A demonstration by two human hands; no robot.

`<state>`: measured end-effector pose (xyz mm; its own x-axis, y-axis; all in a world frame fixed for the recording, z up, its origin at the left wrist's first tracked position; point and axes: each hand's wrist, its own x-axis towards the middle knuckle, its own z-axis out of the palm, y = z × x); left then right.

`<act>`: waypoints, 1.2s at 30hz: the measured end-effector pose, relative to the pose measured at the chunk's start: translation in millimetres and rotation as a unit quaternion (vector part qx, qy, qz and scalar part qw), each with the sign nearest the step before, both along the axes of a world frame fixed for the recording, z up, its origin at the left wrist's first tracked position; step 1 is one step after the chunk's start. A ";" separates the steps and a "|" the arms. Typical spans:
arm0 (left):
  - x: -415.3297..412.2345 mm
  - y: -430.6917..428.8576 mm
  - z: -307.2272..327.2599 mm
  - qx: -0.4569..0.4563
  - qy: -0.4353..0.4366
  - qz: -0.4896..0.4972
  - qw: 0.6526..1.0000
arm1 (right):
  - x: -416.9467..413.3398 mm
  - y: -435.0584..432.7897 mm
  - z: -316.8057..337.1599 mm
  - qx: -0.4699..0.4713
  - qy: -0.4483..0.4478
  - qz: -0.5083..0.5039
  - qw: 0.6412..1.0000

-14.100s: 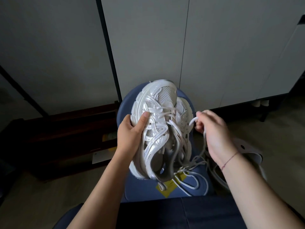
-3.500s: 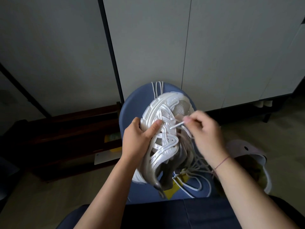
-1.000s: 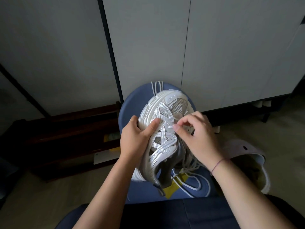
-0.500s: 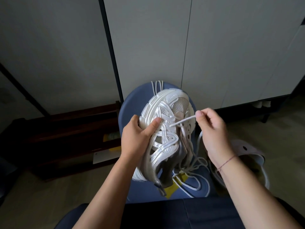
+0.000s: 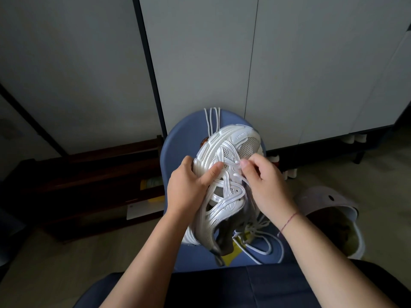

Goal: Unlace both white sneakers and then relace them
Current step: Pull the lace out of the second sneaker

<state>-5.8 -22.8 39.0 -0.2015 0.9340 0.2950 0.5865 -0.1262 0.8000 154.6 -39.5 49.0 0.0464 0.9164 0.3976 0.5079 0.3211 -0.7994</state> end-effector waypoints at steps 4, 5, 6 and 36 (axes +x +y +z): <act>2.4 -1.2 0.3 0.002 0.001 0.005 1.000 | -0.4 -2.5 -5.9 0.079 -0.119 -0.059 0.988; 2.7 -0.9 0.2 0.001 0.001 0.006 1.000 | -2.2 -2.3 -8.3 0.090 -0.146 -0.069 0.983; 2.8 -0.4 -0.2 -0.001 0.000 0.006 1.000 | -3.0 -1.6 -10.2 0.096 -0.165 -0.076 0.979; -10.1 6.2 -2.0 0.003 -0.058 0.013 0.998 | 6.9 11.7 -0.9 -0.109 0.307 -0.047 0.944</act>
<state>-15.9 -16.6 37.0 -0.2583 0.9266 0.2732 0.4929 -0.1169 0.8622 161.4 -27.8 48.1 0.2922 0.9536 0.0724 -0.0542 0.0921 -0.9943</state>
